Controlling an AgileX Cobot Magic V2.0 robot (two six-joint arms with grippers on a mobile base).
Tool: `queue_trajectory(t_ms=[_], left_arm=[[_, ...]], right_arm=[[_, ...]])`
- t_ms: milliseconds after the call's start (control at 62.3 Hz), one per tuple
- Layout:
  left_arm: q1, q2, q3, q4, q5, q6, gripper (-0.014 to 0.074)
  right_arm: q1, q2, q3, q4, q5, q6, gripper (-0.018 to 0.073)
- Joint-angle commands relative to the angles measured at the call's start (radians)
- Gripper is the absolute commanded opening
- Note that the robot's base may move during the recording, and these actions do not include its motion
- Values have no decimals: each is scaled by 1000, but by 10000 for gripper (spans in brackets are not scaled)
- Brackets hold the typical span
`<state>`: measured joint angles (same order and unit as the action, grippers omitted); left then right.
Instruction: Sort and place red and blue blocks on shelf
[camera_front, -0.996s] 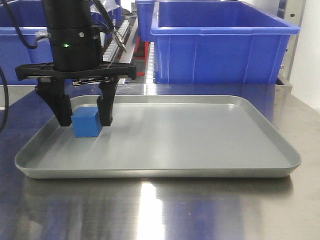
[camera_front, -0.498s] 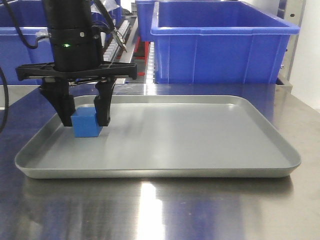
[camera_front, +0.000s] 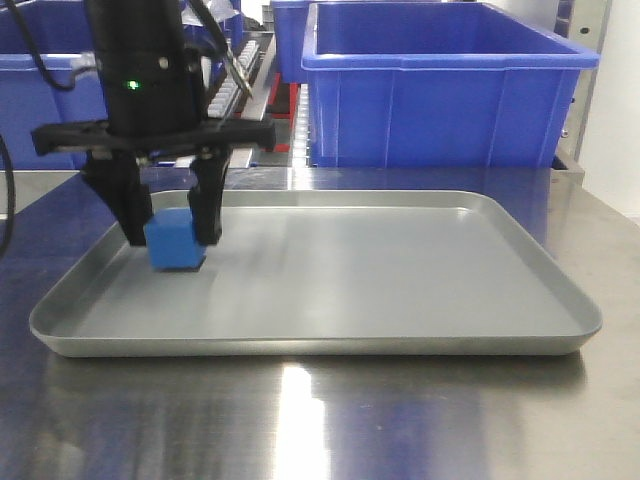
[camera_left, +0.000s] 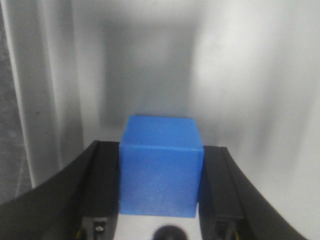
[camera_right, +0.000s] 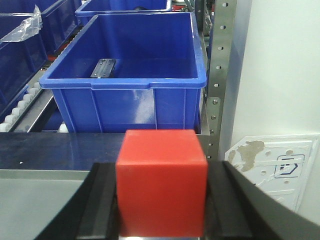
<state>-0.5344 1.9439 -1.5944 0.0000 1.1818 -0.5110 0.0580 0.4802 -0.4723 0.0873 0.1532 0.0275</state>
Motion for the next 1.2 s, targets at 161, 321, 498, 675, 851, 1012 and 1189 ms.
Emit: queue_trajectory(t_ms=[161, 321, 498, 675, 851, 1012, 1189], left_arm=[[-8, -195, -26, 0, -48, -11, 124], [-6, -296, -26, 23, -98, -4, 125], [7, -440, 46, 5, -224, 131, 125], [65, -610, 232, -9, -475, 227, 125], [138, -782, 460, -9, -707, 324, 125], [215, -947, 655, -9, -919, 406, 125], [308, -1115, 851, -9, -1104, 486, 125]], right_arm=[[-5, 1, -33, 4, -95, -4, 403], [-5, 1, -33, 4, -95, -4, 403], [-5, 1, -33, 4, -95, -4, 403], [-5, 1, -33, 4, -95, -4, 403], [-5, 1, -33, 4, -95, -4, 403], [-5, 1, -33, 4, -95, -4, 403], [-5, 1, -33, 4, -95, -4, 403]])
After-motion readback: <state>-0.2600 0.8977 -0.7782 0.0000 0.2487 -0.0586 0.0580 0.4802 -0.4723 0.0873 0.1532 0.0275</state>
